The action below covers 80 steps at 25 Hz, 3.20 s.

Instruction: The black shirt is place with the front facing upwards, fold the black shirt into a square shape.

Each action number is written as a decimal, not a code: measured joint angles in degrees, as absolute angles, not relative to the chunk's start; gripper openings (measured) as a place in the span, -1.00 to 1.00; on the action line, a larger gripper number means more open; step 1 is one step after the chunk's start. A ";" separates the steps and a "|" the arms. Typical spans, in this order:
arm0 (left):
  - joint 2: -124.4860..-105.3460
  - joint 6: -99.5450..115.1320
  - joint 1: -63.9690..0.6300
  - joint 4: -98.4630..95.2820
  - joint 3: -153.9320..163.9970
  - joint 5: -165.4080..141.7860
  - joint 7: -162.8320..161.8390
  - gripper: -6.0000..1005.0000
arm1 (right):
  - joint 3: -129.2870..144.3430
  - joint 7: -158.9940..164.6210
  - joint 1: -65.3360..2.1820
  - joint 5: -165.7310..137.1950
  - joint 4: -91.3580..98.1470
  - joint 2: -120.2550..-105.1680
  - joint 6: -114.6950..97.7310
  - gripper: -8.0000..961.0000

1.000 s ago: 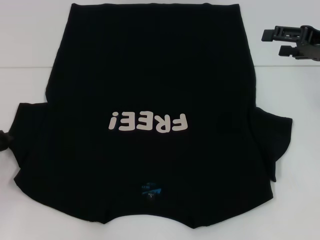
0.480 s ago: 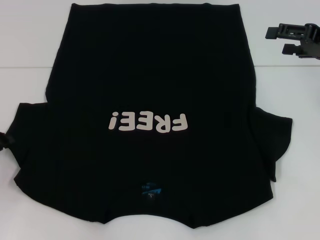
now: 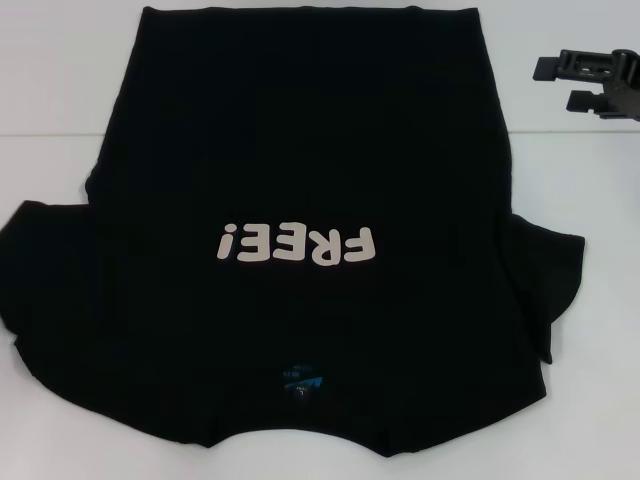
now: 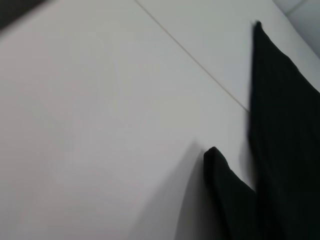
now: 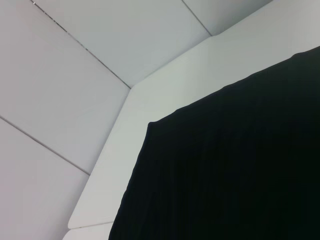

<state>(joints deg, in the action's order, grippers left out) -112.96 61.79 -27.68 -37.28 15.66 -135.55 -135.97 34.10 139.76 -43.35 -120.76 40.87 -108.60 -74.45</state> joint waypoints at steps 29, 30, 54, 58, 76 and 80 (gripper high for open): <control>-110.23 83.72 -37.20 -46.45 21.29 -141.96 -144.57 -0.90 | 34.45 139.92 -43.47 -120.76 40.79 -108.46 -74.59 0.96; -110.55 83.48 -37.73 -46.16 22.85 -141.92 -144.89 -0.90 | 34.48 139.92 -43.49 -120.78 40.78 -108.45 -74.64 0.96; -120.39 80.32 -37.02 -61.04 45.62 -140.61 -118.66 -0.68 | 34.13 139.92 -42.93 -120.95 40.18 -108.21 -73.71 0.96; -122.53 78.15 -34.24 -63.92 43.28 -140.87 -115.38 -0.33 | 34.10 139.92 -42.88 -120.93 40.16 -108.20 -73.69 0.96; -113.11 65.72 -36.58 -40.28 31.62 -140.01 -150.48 0.66 | 34.61 139.94 -42.95 -120.94 39.27 -108.19 -74.46 0.96; -112.96 61.79 -37.20 -37.72 31.57 -139.91 -150.78 0.68 | 34.64 140.12 -43.01 -120.94 39.19 -108.19 -74.48 0.96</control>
<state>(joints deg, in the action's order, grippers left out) -112.96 61.79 -37.20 -37.72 31.57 -139.91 -150.78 34.64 140.12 -43.01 -120.94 39.19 -108.19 -74.48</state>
